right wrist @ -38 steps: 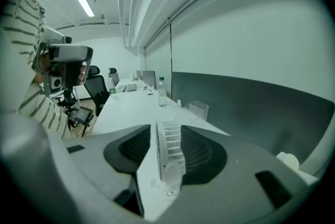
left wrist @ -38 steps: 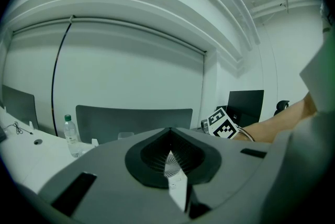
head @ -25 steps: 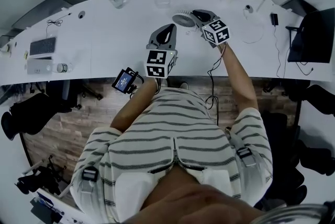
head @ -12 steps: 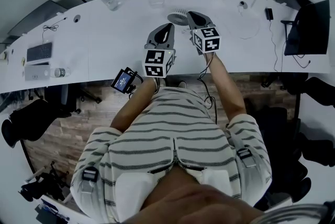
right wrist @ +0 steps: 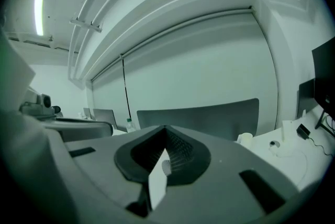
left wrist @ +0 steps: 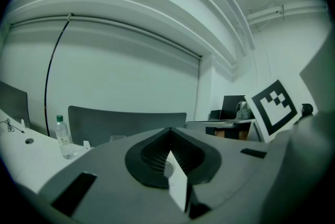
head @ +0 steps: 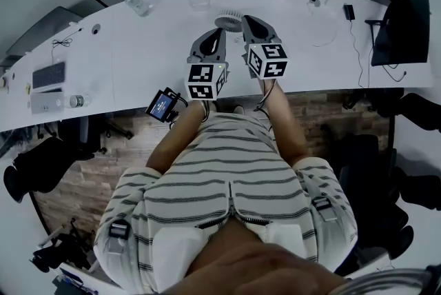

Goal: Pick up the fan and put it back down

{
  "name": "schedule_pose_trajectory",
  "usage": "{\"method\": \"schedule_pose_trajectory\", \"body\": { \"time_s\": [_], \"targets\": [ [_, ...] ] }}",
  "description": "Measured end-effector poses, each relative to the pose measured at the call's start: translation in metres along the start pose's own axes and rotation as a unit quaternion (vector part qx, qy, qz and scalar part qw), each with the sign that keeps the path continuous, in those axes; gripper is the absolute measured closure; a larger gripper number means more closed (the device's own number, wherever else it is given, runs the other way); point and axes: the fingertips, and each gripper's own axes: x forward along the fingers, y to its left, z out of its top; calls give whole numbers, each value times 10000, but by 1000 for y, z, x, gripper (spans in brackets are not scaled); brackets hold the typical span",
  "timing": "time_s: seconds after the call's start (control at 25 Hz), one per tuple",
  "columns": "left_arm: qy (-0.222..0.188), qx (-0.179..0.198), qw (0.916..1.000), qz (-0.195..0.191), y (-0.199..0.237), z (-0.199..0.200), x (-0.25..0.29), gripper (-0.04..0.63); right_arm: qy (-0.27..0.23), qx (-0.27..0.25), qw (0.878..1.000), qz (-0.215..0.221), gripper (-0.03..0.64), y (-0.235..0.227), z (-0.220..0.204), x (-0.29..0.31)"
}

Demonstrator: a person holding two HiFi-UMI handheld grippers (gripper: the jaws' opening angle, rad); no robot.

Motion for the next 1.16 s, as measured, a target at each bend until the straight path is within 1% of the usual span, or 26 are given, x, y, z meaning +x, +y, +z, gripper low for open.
{"method": "schedule_pose_trajectory", "body": {
  "time_s": [0.16,0.32,0.6,1.16],
  "targets": [
    [-16,-19,10000,16,0,0,2,588,-102,53,9998,-150,606,6,4,-13],
    [-29,-22,10000,41,3,0,5,588,-131,94,9995,-268,606,8,0,-19],
    [-47,5,10000,41,1,2,11,588,-167,-94,9988,-454,606,6,6,-25],
    [-112,127,9999,-10,-1,11,19,588,-294,-36,9977,-616,606,0,14,-29]
  ]
}}
